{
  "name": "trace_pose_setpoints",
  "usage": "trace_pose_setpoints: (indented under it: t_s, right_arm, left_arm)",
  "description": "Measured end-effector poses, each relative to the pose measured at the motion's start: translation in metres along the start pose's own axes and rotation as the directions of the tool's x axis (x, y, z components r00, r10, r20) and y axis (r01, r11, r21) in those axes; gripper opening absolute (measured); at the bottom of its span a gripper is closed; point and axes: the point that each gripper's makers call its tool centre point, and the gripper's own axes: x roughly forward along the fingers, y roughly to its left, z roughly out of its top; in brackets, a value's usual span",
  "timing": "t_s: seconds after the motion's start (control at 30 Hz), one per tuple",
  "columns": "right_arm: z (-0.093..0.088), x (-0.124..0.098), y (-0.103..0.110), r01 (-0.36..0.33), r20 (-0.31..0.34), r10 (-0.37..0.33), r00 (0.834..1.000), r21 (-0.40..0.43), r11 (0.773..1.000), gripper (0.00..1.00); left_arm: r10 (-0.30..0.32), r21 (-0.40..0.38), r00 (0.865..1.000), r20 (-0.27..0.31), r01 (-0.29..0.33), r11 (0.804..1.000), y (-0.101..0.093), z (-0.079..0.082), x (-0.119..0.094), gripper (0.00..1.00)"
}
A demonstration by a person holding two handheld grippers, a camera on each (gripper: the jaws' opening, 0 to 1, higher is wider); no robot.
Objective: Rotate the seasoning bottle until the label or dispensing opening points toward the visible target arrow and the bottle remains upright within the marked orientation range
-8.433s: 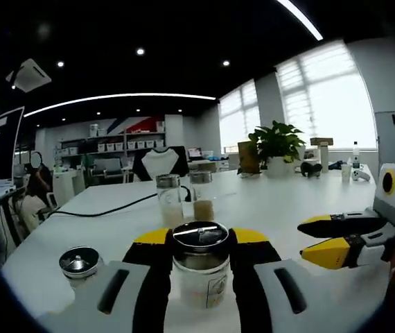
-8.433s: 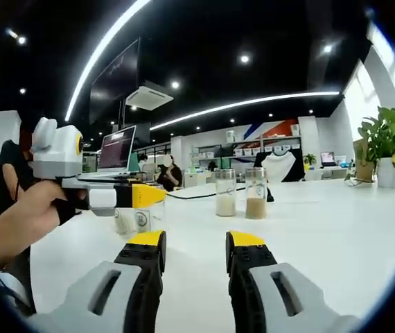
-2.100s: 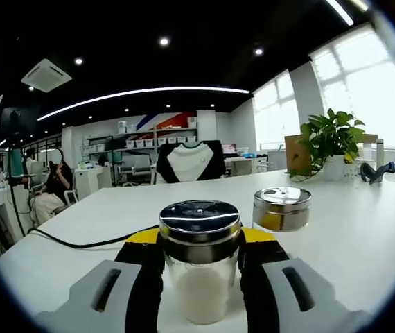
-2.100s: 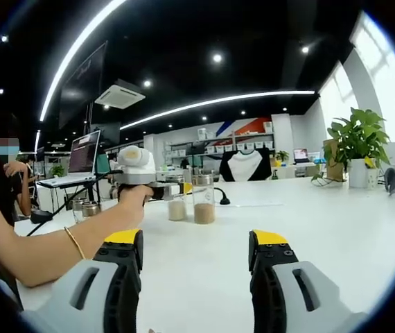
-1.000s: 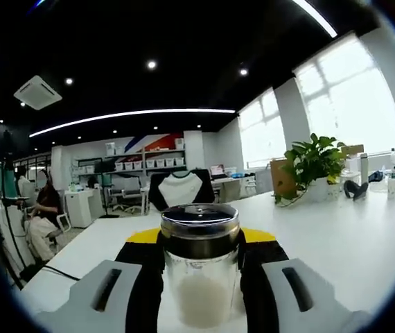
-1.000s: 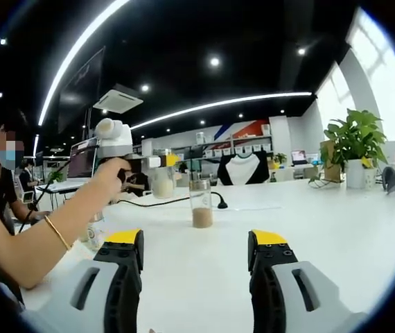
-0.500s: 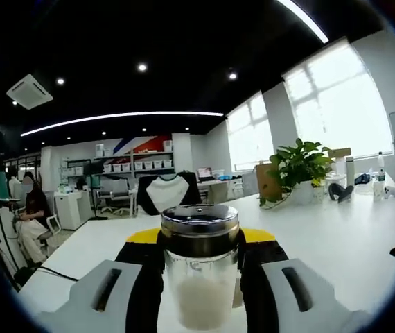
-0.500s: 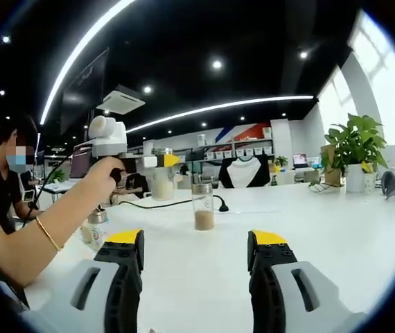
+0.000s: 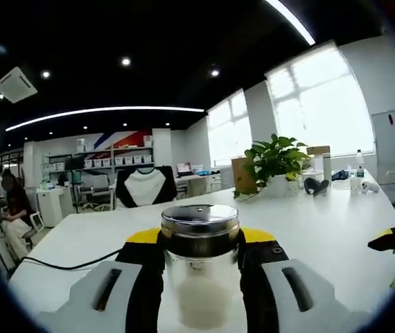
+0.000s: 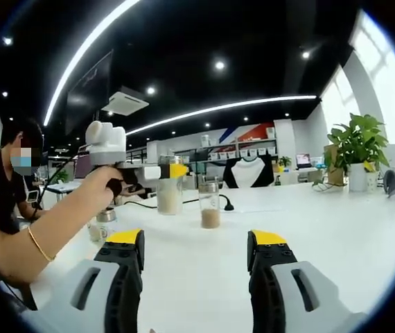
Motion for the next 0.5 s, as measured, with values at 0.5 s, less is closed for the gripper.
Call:
trace_pose_setpoints:
  t_s: [0.5]
  right_arm:
    - [-0.009, 0.000, 0.012, -0.022, -0.022, 0.022, 1.000, 0.002, 1.000, 0.59]
  left_arm:
    - [-0.143, -0.023, 0.990, -0.014, 0.143, 0.989, -0.034, -0.019, -0.013, 0.43]
